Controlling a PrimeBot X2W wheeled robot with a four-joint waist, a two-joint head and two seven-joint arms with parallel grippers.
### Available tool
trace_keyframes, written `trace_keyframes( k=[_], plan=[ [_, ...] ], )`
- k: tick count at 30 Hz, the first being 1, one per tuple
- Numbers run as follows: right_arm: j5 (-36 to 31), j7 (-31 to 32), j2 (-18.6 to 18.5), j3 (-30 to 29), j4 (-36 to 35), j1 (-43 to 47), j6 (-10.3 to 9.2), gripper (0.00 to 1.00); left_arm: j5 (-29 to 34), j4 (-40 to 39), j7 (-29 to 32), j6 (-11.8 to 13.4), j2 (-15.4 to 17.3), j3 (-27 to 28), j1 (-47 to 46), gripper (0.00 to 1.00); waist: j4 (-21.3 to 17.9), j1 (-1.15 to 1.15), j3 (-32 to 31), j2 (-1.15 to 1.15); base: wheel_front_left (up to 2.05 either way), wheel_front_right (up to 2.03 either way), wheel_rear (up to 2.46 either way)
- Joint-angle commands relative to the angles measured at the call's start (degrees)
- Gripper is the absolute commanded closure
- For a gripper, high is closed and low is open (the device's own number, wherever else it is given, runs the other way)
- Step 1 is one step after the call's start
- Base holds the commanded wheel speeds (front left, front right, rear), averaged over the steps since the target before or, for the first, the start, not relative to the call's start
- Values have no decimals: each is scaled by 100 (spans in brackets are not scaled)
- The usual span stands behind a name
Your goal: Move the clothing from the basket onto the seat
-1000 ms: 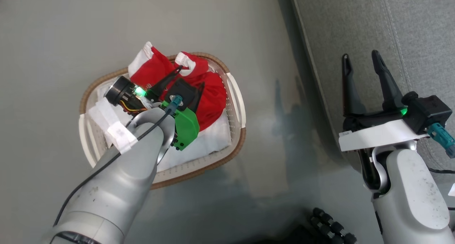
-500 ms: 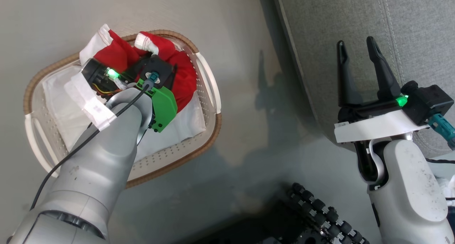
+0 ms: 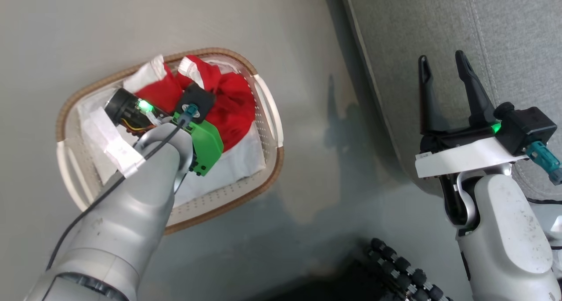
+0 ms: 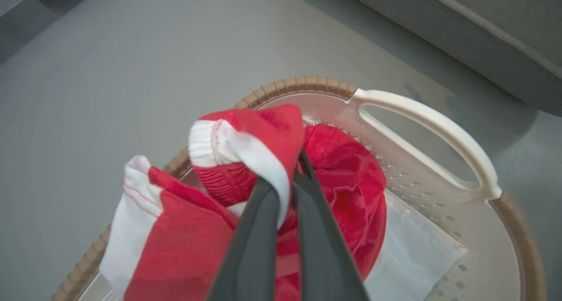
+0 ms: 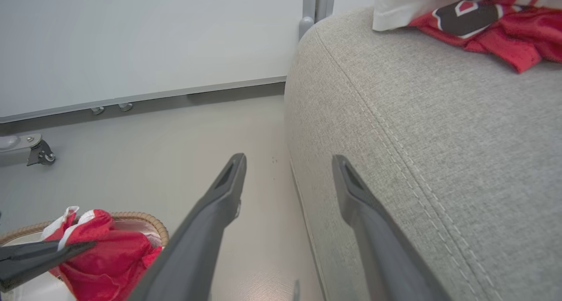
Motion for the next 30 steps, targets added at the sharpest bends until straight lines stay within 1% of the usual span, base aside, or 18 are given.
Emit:
trace_keyframes(
  k=[1,9,11,16,20,23,30],
  plan=[
    [-67,-28,-21,-17,36,88,-6,0,-28,-145,-27,1,8,-42,133,100,281,0,-378,0,0,0,0],
    [-345,-28,-23,-66,218,393,-6,0,-68,-1140,-26,-25,246,-342,736,100,703,0,-1325,0,0,0,0],
    [-414,-28,-23,-80,293,506,-6,0,-97,-1401,-25,-26,316,-562,917,100,803,0,-1627,0,0,0,0],
    [-504,-28,-25,-1,460,818,-6,0,-318,-1986,-22,-23,714,-1264,1100,100,990,0,-2345,0,0,0,0],
    [-531,-28,-23,18,573,1074,-6,0,-548,-2418,-21,-23,966,-1660,1078,100,1126,0,-2866,0,0,0,0],
    [-543,-28,-25,41,644,1269,-6,0,-737,-2790,-21,-23,1213,-1926,931,100,1211,0,-3227,0,0,0,0],
    [-596,-28,-23,67,743,1543,-6,0,-1041,-3456,6,-18,1542,-2286,377,100,1339,0,-3842,0,0,0,0]
  ],
)
